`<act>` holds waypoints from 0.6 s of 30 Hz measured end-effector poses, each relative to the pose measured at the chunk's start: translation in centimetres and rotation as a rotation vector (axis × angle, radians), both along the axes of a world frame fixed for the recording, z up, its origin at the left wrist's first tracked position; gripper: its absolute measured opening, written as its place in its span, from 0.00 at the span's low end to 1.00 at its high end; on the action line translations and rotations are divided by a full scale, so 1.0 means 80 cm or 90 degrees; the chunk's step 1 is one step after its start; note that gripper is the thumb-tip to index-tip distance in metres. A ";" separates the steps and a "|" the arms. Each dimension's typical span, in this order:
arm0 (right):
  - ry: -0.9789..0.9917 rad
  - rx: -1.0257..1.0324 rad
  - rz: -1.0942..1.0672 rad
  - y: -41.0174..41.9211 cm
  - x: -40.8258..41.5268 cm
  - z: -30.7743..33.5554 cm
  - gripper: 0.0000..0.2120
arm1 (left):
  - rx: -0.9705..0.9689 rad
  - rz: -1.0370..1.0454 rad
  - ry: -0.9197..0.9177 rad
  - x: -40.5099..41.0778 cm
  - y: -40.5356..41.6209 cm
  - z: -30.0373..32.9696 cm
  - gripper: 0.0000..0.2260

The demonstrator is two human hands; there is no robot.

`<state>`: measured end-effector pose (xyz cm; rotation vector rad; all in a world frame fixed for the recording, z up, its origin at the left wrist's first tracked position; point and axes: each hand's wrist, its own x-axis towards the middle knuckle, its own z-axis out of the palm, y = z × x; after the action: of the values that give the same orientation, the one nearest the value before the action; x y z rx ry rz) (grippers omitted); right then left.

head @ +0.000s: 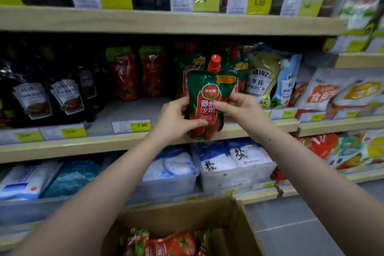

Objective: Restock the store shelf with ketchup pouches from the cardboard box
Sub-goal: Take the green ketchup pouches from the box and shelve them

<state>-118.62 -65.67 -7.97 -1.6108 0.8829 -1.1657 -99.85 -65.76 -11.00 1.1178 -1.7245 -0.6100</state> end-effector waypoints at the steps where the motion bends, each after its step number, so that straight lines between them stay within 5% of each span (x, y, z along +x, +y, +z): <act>1: -0.013 -0.017 0.006 -0.007 0.003 0.016 0.04 | -0.029 0.012 -0.008 0.003 -0.008 0.018 0.24; 6: -0.020 -0.073 0.003 -0.040 0.027 0.047 0.05 | -0.068 0.058 -0.002 0.016 -0.045 0.052 0.21; 13: 0.035 0.001 -0.019 -0.080 0.047 0.004 0.02 | 0.013 0.092 -0.026 0.021 -0.080 -0.001 0.20; 18: 0.079 0.057 -0.098 -0.097 0.060 -0.006 0.14 | 0.110 0.071 -0.087 0.023 -0.094 -0.007 0.24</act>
<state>-113.85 -73.42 -8.46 -1.5773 1.1414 -1.1228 -98.01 -73.31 -11.60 1.3955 -1.7371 -0.6349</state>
